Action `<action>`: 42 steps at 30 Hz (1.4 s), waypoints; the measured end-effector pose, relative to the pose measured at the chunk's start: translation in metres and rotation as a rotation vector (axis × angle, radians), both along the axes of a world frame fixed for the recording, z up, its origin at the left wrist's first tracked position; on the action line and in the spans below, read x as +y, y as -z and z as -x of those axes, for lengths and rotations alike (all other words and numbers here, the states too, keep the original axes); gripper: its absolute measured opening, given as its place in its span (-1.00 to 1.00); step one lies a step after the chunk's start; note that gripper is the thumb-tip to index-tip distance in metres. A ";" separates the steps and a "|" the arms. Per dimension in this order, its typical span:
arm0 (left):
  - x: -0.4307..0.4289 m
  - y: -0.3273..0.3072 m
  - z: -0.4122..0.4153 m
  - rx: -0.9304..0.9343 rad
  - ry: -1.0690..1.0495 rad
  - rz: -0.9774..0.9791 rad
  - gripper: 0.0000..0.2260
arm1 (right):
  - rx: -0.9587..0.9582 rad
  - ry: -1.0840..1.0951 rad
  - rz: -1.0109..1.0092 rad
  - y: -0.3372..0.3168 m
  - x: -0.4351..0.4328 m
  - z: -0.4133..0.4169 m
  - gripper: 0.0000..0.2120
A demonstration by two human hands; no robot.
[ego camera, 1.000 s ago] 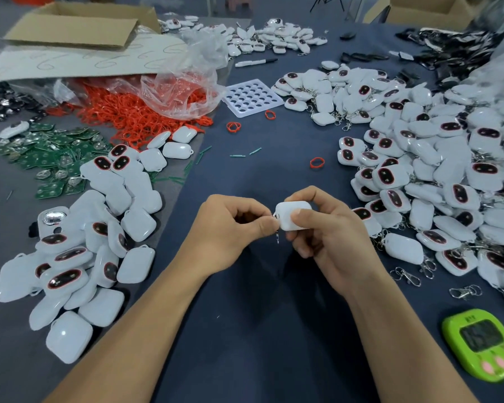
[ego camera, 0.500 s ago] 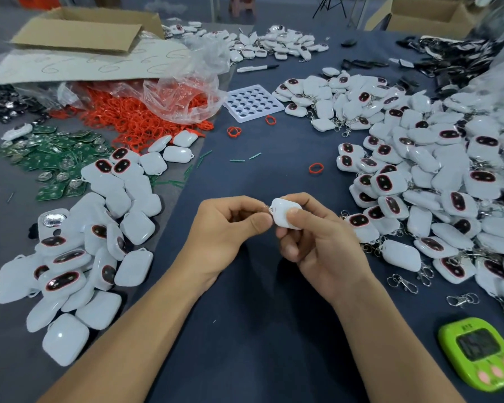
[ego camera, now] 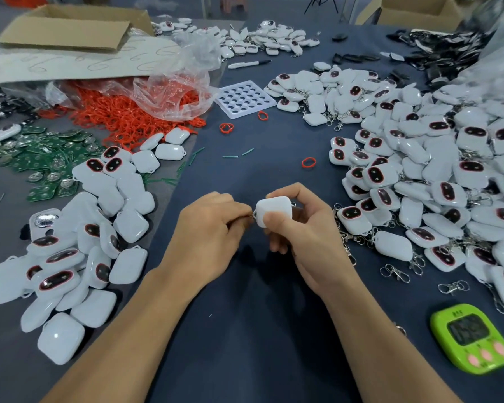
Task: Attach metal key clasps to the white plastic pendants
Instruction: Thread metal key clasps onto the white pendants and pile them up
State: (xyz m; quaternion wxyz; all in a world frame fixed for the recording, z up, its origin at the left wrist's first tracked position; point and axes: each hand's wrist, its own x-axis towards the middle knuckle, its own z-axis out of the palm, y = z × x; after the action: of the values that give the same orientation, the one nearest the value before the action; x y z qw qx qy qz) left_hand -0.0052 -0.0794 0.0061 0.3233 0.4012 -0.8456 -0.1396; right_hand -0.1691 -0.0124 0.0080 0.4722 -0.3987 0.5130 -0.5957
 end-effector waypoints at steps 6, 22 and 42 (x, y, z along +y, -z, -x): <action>0.000 0.000 0.001 0.235 -0.022 -0.286 -0.85 | -0.124 -0.022 -0.007 -0.002 -0.002 0.003 -0.85; 0.006 0.000 0.008 -0.031 -0.062 -0.148 -0.85 | 0.011 0.020 -0.004 0.005 -0.004 0.001 -0.90; -0.003 -0.002 0.001 0.420 0.070 -0.547 -0.88 | -0.163 -0.090 -0.063 0.001 -0.007 0.005 -0.88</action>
State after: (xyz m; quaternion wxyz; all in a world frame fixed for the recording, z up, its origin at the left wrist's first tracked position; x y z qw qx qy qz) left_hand -0.0062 -0.0825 0.0081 0.3658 0.4062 -0.7052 -0.4515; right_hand -0.1745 -0.0195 0.0073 0.5511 -0.3564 0.4731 -0.5878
